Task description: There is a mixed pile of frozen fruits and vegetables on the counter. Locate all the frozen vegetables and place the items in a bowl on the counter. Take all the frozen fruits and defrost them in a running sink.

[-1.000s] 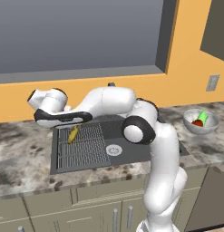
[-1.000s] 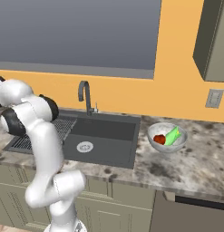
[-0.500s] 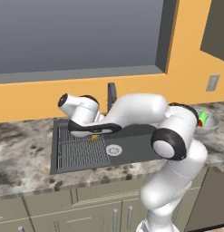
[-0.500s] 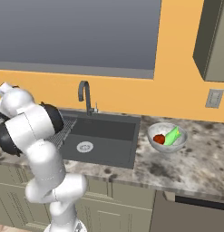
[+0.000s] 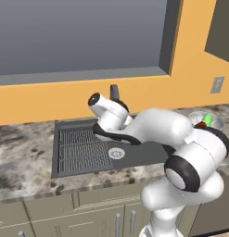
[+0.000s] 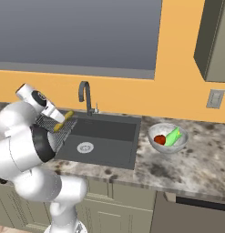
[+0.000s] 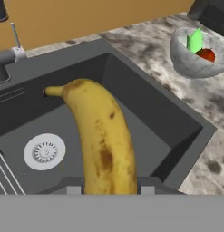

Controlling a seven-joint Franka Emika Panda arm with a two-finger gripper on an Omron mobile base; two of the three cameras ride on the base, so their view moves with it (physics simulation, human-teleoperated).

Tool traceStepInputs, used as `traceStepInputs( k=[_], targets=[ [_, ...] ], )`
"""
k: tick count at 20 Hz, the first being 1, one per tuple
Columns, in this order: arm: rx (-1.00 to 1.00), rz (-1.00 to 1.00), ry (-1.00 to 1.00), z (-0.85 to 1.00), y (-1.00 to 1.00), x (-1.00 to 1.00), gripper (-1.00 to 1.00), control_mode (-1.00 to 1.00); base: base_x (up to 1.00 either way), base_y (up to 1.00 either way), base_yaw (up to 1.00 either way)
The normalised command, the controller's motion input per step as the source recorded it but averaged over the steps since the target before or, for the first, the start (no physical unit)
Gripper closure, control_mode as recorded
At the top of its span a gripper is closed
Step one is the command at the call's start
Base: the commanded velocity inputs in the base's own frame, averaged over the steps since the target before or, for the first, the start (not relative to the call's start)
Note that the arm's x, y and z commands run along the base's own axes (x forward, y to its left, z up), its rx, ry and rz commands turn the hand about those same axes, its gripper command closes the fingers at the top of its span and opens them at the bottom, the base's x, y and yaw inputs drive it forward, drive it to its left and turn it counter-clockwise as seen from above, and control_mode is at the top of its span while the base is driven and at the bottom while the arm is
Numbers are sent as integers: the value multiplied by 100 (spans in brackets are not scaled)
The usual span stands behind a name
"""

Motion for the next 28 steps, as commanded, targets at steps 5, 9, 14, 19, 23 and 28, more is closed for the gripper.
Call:
traceStepInputs(
  k=[5,9,14,19,23,28],
  targets=[
    [8,3,1,17,-59,11,100,-100,0,0,0],
    [9,3,1,11,-59,11,100,-100,0,0,0],
    [10,4,4,1,-53,20,100,-100,0,0,0],
    [11,6,4,0,-47,17,100,-100,0,0,0],
    [10,6,4,0,-40,12,100,-100,0,0,0],
    [7,7,4,-5,-26,16,100,-100,0,0,0]
  ],
)
